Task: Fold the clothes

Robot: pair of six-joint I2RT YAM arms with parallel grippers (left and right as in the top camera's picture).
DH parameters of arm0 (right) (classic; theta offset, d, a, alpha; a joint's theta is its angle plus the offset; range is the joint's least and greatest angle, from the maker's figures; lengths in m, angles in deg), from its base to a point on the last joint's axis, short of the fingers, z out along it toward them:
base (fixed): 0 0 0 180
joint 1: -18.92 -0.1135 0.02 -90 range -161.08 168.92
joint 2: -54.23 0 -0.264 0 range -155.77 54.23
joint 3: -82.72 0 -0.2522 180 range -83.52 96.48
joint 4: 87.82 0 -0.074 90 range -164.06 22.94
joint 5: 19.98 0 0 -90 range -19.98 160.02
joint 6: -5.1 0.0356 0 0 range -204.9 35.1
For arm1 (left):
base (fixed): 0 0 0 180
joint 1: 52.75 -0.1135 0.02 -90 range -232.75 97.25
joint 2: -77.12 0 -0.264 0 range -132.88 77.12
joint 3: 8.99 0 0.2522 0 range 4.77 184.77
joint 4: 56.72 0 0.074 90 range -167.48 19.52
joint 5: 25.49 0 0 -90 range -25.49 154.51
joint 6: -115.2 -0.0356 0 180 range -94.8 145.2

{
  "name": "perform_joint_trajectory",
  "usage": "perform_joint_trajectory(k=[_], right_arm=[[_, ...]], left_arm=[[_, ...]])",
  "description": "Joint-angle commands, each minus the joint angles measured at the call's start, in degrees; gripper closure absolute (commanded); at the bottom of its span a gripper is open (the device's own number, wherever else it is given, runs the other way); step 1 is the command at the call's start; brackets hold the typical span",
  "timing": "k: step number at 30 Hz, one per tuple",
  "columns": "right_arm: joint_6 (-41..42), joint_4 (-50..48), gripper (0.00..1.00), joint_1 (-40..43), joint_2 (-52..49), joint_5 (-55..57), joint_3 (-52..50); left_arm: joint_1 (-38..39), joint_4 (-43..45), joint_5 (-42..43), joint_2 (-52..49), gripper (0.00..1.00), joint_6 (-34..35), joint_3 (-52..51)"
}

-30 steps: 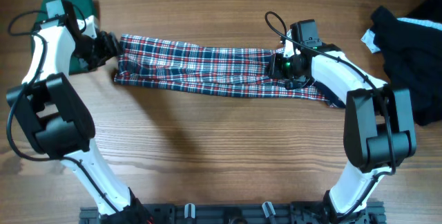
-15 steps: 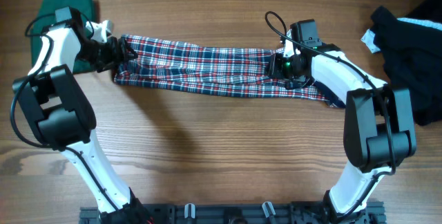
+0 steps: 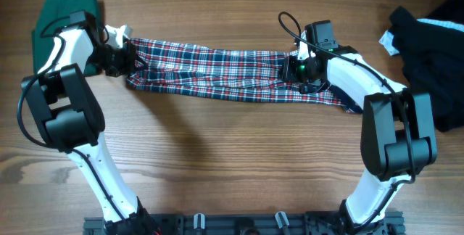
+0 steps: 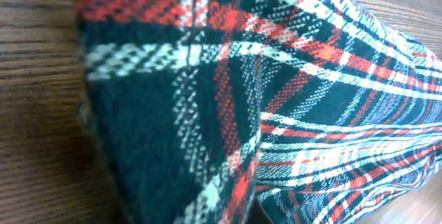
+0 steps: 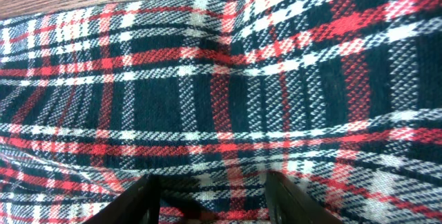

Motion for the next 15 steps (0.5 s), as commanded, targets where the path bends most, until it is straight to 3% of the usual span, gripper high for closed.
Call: perform_joint_trajectory(k=[1,15], right_arm=[[0.24,-0.15,0.5,-0.09,-4.94,0.79,-1.25],[0.04,-0.13,0.51,-0.09,-4.48,-5.75,0.28]], left_arm=[[-0.26,-0.33,0.9,-1.16,0.96,-0.44,-0.13],[-5.18,-1.53,0.87,10.47,0.96,-0.26,0.09]])
